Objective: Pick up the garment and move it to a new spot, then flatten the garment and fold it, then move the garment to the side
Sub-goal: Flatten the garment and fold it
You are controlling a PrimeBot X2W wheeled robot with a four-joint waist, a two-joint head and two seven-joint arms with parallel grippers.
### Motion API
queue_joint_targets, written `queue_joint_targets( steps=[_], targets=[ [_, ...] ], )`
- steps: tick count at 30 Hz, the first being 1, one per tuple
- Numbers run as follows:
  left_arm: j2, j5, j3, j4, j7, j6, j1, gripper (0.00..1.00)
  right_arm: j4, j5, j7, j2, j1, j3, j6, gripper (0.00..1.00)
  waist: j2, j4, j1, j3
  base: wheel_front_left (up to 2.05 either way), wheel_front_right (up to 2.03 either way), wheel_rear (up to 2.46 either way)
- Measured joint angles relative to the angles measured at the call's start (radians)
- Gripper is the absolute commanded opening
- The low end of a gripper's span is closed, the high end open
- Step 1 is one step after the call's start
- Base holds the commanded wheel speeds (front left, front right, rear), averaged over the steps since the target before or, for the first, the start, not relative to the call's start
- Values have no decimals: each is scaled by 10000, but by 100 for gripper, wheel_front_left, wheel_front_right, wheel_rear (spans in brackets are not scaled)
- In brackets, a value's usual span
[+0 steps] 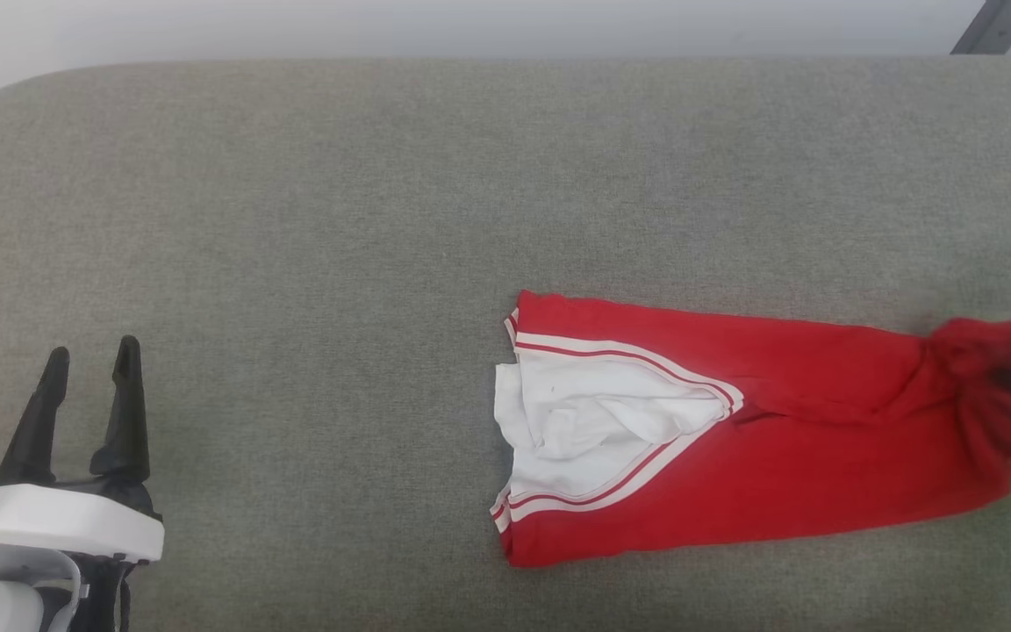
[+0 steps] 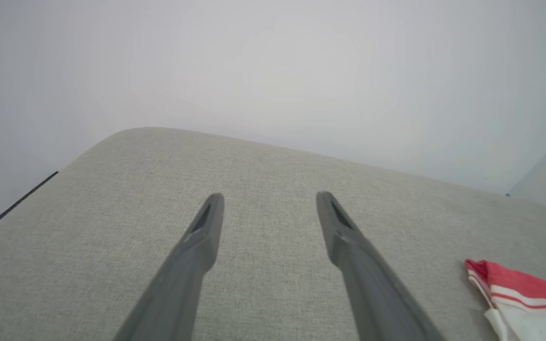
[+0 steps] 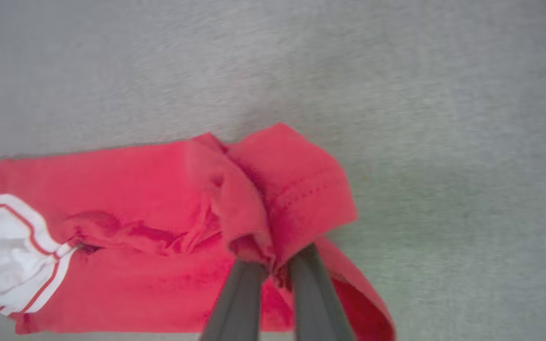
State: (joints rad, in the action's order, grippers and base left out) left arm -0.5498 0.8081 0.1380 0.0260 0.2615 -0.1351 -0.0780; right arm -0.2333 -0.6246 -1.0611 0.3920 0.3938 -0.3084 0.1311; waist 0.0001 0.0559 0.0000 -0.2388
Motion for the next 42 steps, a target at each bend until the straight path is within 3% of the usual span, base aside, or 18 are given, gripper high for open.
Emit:
queue_joint_targets(
  steps=[6,10,17,26,27,28,29,36,42],
  targets=[
    [121,0,65,-50,0,-4,13,100,1852,-596,-385,-750,-456,1329,0,0,0,192,0,104,0,0,0],
    [222,0,221,-8,-6,58,-46,100,2320,-639,-422,-1187,-436,2370,0,0,0,464,0,160,0,0,0],
    [531,-81,715,232,-125,249,-553,100,1919,-771,-92,-1779,-60,3760,-2,0,-1,1212,0,216,0,0,0],
    [838,-115,1074,694,-146,474,-974,100,640,-663,617,-1946,448,5124,-2,0,0,2152,0,362,0,0,0],
    [846,-115,1072,719,-144,476,-974,100,554,-665,700,-1935,490,5287,-2,30,-1,2192,0,393,0,0,0],
    [846,-115,1068,742,-140,485,-975,100,500,-698,777,-1925,527,5415,-2,50,-1,2215,0,421,0,0,0],
    [853,-115,1062,761,-136,493,-974,100,453,-732,882,-1910,569,5499,-2,100,0,2222,0,447,0,0,0],
    [798,-88,771,821,-86,518,-822,100,940,-1143,1225,-1478,670,5883,-2,100,0,1829,0,618,0,0,0],
    [681,-15,428,736,-54,472,-542,100,1818,-1221,2010,-830,601,5628,-2,100,0,1181,0,775,0,0,0]
  ],
)
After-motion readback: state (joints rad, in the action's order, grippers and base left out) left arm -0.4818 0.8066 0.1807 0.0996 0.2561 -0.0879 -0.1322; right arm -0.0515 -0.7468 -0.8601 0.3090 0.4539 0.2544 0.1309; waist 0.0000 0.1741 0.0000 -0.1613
